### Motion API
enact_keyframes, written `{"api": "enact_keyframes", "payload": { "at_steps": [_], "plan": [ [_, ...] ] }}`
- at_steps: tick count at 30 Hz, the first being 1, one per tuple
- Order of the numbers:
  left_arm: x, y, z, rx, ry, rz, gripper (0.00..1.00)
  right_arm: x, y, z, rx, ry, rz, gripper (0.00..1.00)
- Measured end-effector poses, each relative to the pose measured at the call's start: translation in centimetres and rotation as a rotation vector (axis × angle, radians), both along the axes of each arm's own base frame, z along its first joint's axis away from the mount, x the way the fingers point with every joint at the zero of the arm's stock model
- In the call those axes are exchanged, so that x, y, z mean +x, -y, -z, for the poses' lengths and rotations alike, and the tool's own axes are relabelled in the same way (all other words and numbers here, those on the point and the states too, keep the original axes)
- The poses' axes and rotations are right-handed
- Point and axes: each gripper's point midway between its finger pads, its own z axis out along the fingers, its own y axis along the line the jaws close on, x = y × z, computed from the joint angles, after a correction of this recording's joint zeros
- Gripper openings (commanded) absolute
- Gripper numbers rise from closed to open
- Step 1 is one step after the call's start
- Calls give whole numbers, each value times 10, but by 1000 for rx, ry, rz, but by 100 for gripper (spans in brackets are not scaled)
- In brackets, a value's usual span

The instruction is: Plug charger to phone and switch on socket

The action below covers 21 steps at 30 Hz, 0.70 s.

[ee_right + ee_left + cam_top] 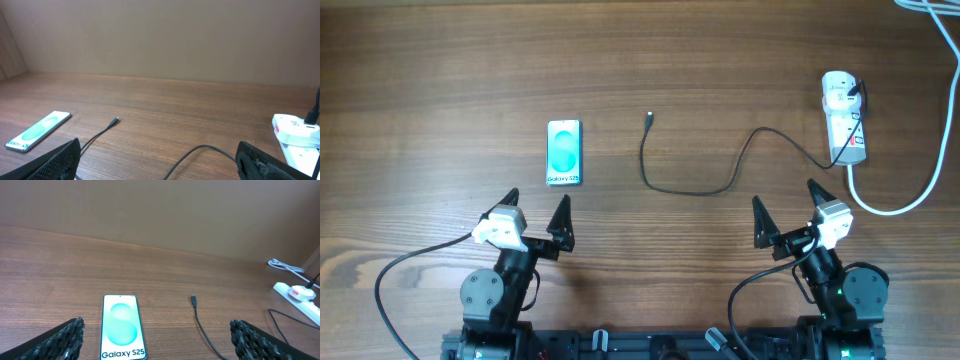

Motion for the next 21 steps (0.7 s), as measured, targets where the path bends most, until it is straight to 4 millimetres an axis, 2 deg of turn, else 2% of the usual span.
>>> {"api": "enact_keyframes", "payload": {
  "at_steps": [21],
  "plan": [
    [0,0,-4,-1,14,0,100,0,0,0,6,-2,1,100]
  ]
}}
